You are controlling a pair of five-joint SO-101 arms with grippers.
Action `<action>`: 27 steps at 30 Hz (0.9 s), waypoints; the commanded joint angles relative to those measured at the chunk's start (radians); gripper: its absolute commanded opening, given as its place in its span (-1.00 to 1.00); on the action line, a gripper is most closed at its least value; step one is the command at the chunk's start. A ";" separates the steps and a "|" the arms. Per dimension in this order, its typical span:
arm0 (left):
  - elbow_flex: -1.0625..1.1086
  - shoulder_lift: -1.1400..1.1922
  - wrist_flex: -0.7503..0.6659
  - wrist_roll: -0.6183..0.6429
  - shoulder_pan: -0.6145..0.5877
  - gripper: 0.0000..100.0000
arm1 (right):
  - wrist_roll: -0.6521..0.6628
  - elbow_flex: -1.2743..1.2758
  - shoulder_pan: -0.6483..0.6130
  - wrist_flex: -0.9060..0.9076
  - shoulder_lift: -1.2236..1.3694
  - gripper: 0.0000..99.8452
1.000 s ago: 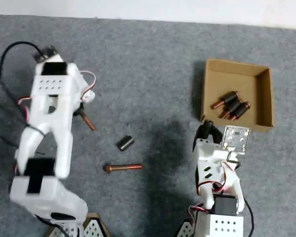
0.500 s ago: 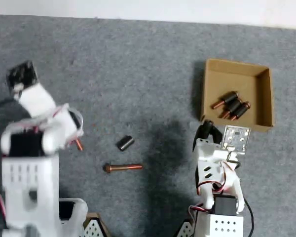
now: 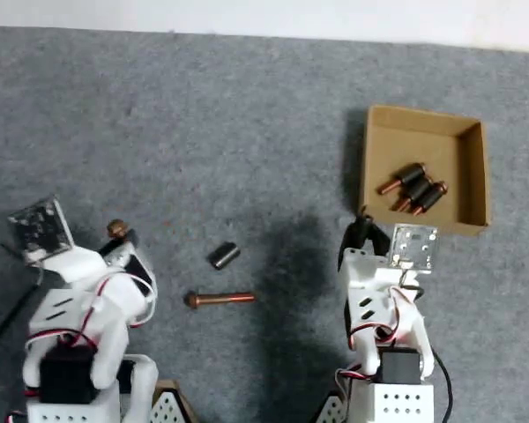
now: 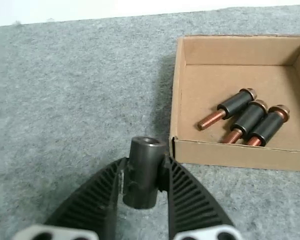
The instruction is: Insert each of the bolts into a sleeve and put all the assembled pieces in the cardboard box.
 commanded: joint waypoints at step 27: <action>0.456 -0.243 -1.074 0.002 0.398 -0.99 | 0.015 -0.113 -0.369 -0.031 -0.015 -0.99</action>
